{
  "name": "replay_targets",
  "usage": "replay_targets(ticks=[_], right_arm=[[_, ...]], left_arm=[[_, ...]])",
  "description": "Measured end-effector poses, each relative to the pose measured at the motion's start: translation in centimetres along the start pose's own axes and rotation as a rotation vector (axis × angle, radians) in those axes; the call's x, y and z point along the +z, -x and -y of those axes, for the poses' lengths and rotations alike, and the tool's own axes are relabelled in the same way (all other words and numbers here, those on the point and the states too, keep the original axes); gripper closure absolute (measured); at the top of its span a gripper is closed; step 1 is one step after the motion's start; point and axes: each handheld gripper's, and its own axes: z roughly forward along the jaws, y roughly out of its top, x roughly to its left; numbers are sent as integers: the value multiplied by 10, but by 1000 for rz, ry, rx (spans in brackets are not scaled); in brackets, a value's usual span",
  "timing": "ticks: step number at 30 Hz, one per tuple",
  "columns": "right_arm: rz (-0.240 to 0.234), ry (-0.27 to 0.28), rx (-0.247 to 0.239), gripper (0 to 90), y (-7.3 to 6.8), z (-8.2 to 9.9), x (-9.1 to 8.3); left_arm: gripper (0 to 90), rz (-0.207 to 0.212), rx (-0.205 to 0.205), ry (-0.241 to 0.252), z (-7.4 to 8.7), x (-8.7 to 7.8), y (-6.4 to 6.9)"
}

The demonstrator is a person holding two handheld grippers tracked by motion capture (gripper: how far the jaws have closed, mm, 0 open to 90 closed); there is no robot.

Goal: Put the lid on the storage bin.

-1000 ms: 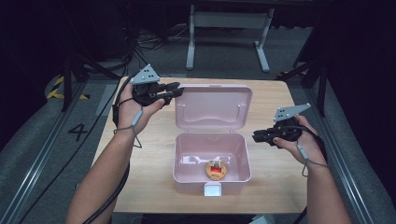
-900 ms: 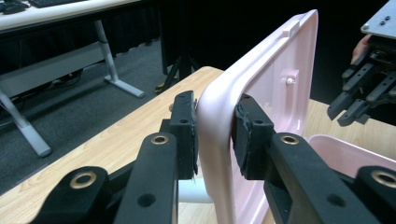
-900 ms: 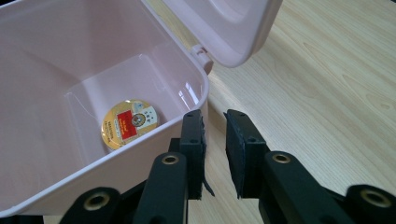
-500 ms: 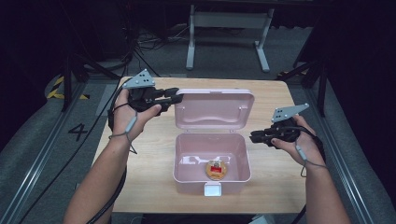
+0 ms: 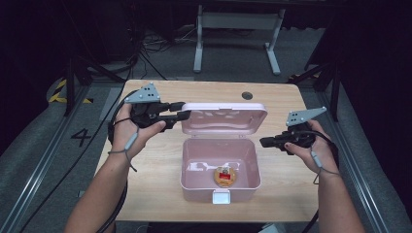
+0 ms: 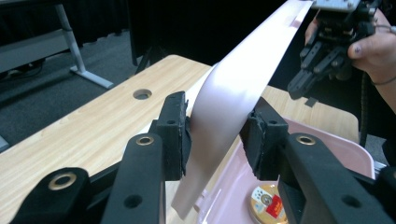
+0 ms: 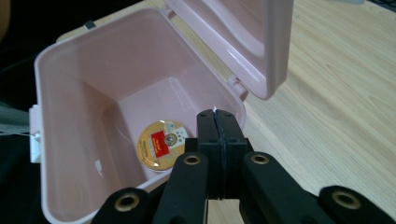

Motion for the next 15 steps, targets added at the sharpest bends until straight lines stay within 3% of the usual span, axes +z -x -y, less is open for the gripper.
replay_targets(ticks=[4,15], right_arm=[[-6,19,-9,900,-3,-2,-1],[-18,72,11,900,-2,-3,-3]], left_arm=[[644,9,-8,10,7,-2,-1],[635,43,-35,-27,20,-4,0]])
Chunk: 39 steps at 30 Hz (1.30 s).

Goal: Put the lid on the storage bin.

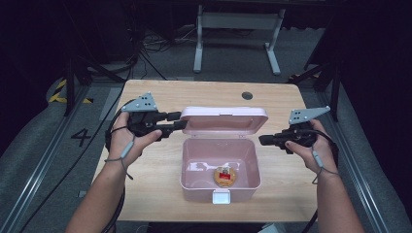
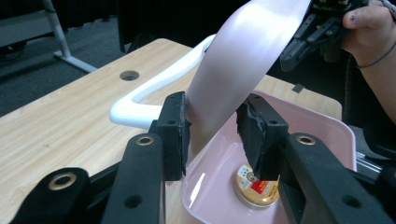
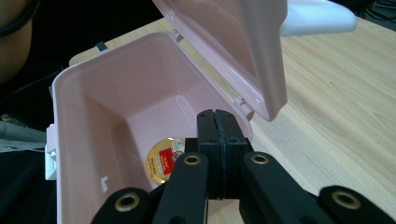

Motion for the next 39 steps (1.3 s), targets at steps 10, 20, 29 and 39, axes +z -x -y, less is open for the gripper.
replay_targets(ticks=[10,20,29,39], right_arm=[[-19,9,-13,900,-4,-2,-1],[-24,26,-14,900,-6,-3,-3],[-29,25,-18,900,-6,-4,-4],[-44,8,-33,900,-11,-5,-5]], left_arm=[[618,24,7,-30,4,-2,10],[611,97,-8,-78,12,-7,8],[543,81,-13,-126,19,-19,3],[505,-8,-82,-134,30,-33,-22]])
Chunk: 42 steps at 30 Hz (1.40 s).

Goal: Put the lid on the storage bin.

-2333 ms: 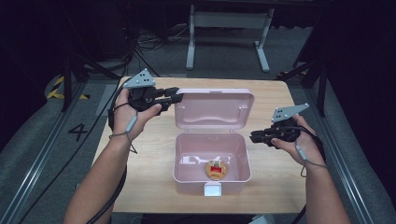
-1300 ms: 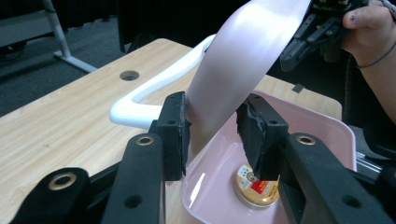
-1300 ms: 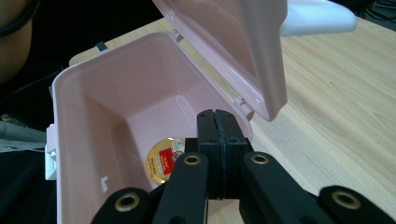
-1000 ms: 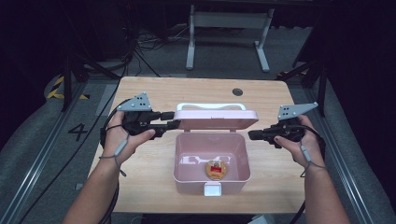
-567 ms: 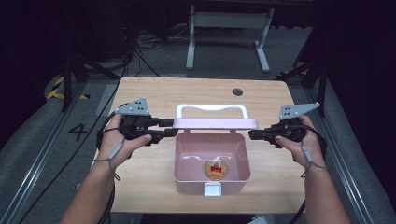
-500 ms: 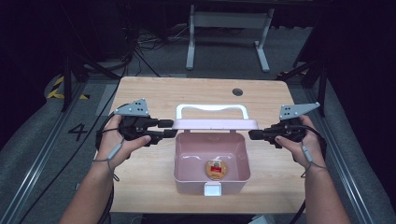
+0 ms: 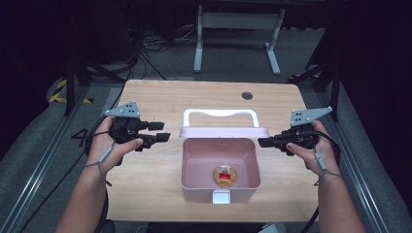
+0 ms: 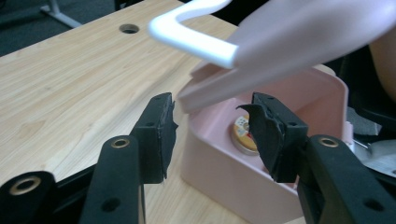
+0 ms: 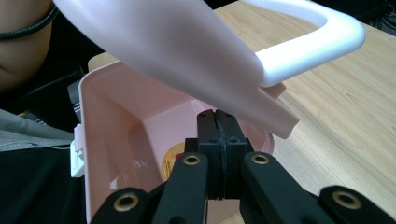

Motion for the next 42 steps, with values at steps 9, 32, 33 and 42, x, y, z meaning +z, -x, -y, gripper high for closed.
replay_targets(ticks=[9,32,33,42], right_arm=[[-17,-40,-14,892,-4,3,-1],[-70,-245,-112,897,-18,10,9],[-72,-259,-118,899,-19,10,11],[-90,-314,-122,900,-19,12,17]], left_arm=[[460,-167,-48,-28,11,-2,-27],[450,-228,-116,-94,26,12,-56],[451,-225,-115,-90,27,12,-57],[451,-220,-127,-101,29,13,-59]])
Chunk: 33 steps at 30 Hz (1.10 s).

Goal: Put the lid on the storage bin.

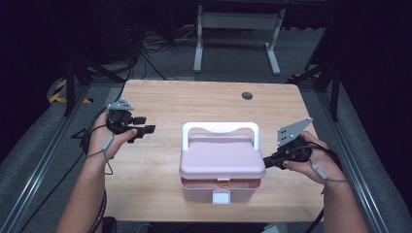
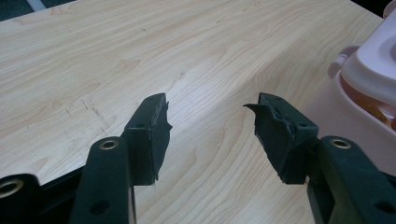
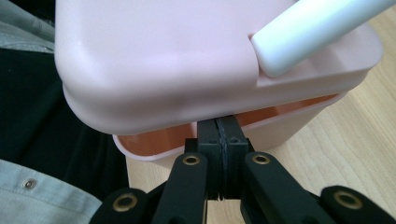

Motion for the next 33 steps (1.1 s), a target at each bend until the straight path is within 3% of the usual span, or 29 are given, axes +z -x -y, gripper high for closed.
replay_targets(ticks=[8,10,19,22,26,30,31,33], right_arm=[[-23,-50,-9,900,0,1,6],[-29,-60,-7,900,0,1,8],[-13,-104,8,900,3,5,8],[-14,-87,12,900,4,6,5],[2,-48,4,888,5,4,0],[24,2,10,857,7,3,-7],[56,47,12,815,9,3,-12],[94,83,29,798,12,3,-17]], left_arm=[[453,4,-19,3,0,2,0],[453,-3,-5,9,0,3,-1],[453,6,-21,5,1,3,-1],[453,4,-7,11,1,2,-2],[444,0,-29,17,4,0,-2],[392,-19,-22,32,7,-4,-5],[390,-25,-22,29,9,-6,-7],[385,-33,-35,32,11,-7,-7]])
